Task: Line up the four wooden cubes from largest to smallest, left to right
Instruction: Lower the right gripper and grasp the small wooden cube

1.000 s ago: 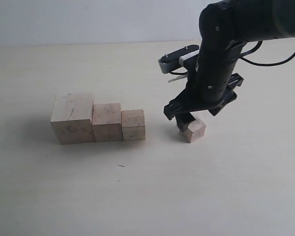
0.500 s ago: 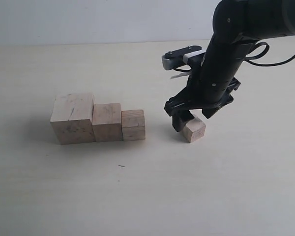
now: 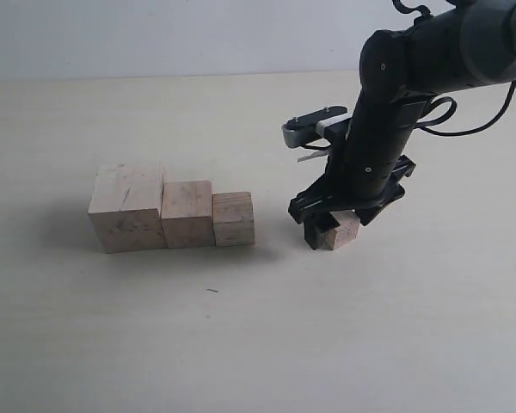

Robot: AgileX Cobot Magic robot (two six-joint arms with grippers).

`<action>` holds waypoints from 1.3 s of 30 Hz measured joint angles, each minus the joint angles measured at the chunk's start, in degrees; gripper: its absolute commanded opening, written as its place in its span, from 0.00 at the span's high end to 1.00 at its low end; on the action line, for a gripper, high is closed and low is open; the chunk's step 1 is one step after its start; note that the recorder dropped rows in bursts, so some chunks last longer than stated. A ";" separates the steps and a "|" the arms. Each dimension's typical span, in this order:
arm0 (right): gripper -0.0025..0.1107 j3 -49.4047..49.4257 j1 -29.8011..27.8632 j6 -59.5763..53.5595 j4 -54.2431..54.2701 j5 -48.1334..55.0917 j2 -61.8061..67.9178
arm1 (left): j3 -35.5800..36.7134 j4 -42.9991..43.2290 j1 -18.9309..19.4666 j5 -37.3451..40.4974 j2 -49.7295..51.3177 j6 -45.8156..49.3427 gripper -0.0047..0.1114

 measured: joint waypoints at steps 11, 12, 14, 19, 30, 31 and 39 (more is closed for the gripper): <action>0.31 0.00 0.00 0.20 2.69 -2.44 0.12 | 0.00 0.00 0.00 0.00 0.00 0.00 0.96; 0.31 0.00 0.00 0.30 2.74 -2.48 0.12 | 0.00 0.00 0.00 0.00 0.00 0.00 0.96; 0.31 0.00 0.00 0.43 2.83 -2.48 0.12 | 0.00 0.00 0.00 0.00 0.00 0.00 0.96; 0.32 0.00 0.00 0.43 2.83 -2.48 0.12 | 0.00 0.00 0.00 0.00 0.00 0.00 0.96; 0.66 0.00 0.00 0.64 2.74 -1.96 0.12 | 0.00 0.00 0.00 0.00 0.00 0.00 0.96; 0.69 0.00 0.00 0.64 2.74 -1.96 0.12 | 0.00 0.00 0.00 0.00 0.00 0.00 0.96; 0.98 0.00 0.00 0.64 2.36 -1.96 0.12 | 0.00 0.00 0.00 0.00 0.00 0.00 0.96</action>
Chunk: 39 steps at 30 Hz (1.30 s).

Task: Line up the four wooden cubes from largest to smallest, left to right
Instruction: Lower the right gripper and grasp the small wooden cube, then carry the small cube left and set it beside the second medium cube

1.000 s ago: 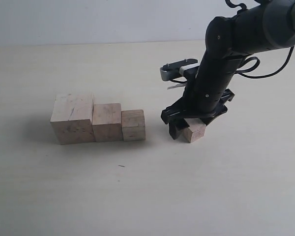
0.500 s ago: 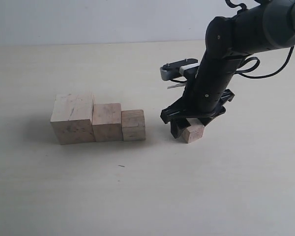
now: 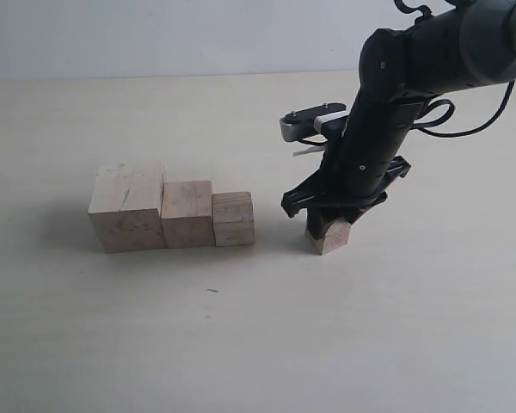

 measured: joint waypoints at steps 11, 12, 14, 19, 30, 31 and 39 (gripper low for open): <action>0.98 -0.43 0.00 -21.99 -4.68 -3.91 0.00 | 0.00 0.12 0.00 0.00 0.00 0.00 0.96; 0.98 -1.05 0.00 -23.97 -5.08 -3.91 0.11 | 0.00 0.12 0.00 0.00 0.00 0.00 0.96; 0.98 -3.05 0.00 -26.22 -5.32 -3.24 0.72 | 0.00 0.12 0.00 0.00 0.00 0.00 0.96; 0.98 -11.20 0.00 -31.00 -5.07 4.77 3.47 | 0.00 0.12 0.00 0.00 0.00 0.00 0.96; 0.98 -18.09 0.00 -51.55 1.26 13.03 9.58 | 0.00 0.12 0.00 0.00 0.00 0.00 0.96; 0.98 -18.09 0.00 -52.18 1.39 12.54 9.83 | 0.00 0.12 0.00 0.00 0.00 0.00 0.96; 0.98 -18.09 0.00 -64.44 8.31 10.87 10.26 | 0.00 0.12 0.00 0.00 0.00 0.00 0.96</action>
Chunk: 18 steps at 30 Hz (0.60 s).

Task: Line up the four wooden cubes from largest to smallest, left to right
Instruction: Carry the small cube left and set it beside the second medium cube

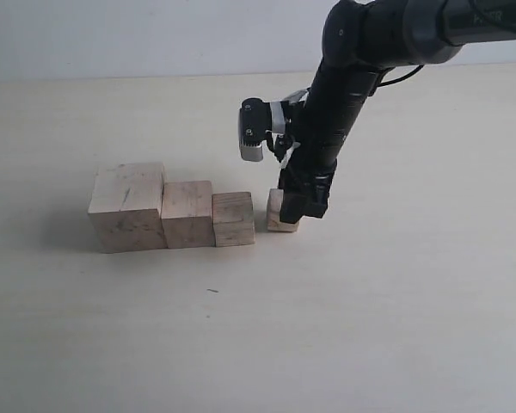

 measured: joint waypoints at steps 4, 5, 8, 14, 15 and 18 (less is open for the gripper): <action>0.98 0.00 0.00 -1.61 0.80 -0.10 0.27 | 0.00 0.00 0.00 0.00 0.00 0.00 0.96; 0.98 -0.09 0.00 -2.24 1.27 -0.10 0.70 | 0.00 0.00 0.00 0.00 0.00 0.00 0.96; 0.98 -0.35 0.00 -5.04 2.97 0.41 1.19 | 0.00 0.00 0.00 0.00 0.00 0.00 0.96; 0.98 -0.47 0.00 -8.67 5.01 1.23 1.77 | 0.00 0.00 0.00 0.00 0.00 0.00 0.96; 0.98 -0.47 0.00 -8.78 5.13 1.23 1.87 | 0.00 0.00 0.00 0.00 0.00 0.00 0.96; 0.98 -0.47 0.00 -8.78 5.66 1.23 1.90 | 0.00 0.00 0.00 0.00 0.00 0.00 0.96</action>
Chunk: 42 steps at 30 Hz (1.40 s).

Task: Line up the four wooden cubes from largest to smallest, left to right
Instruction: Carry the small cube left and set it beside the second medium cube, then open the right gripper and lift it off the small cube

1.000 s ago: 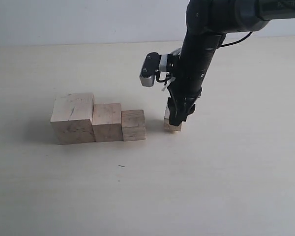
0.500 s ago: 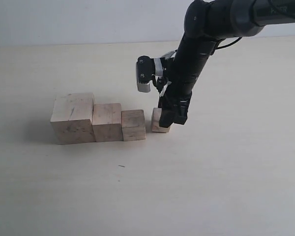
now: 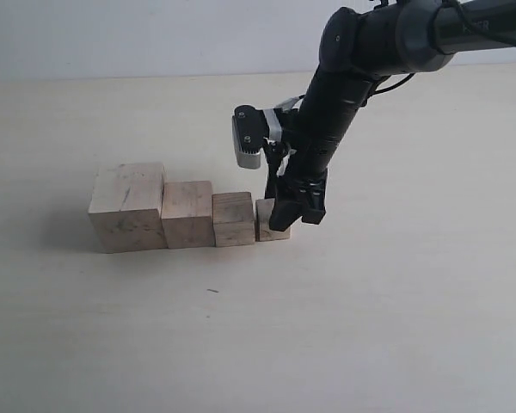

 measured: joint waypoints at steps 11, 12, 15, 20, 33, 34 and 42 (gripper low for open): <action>0.94 0.00 0.00 0.00 2.14 -0.60 0.33 | 0.00 0.00 0.00 0.00 0.00 0.00 0.96; 0.90 0.00 0.00 0.00 2.14 -0.60 0.33 | 0.00 0.00 0.00 0.00 0.00 0.00 0.96; 0.79 0.00 0.00 0.00 2.14 -0.60 0.33 | 0.00 0.00 0.00 0.00 0.00 0.00 0.96; 0.55 0.00 0.00 0.00 2.14 -0.60 0.33 | 0.00 0.00 0.00 0.00 0.00 0.00 0.96; 0.39 0.00 0.00 7.29 2.41 -1.41 0.64 | 0.00 0.00 0.00 0.00 0.00 0.00 0.96; 0.39 0.00 0.00 8.76 2.21 -1.53 -0.35 | 0.00 0.00 0.00 0.00 0.00 0.00 0.96; 0.67 0.00 0.00 28.35 -6.75 -0.24 -6.42 | 0.00 0.00 0.00 0.00 0.00 0.00 0.96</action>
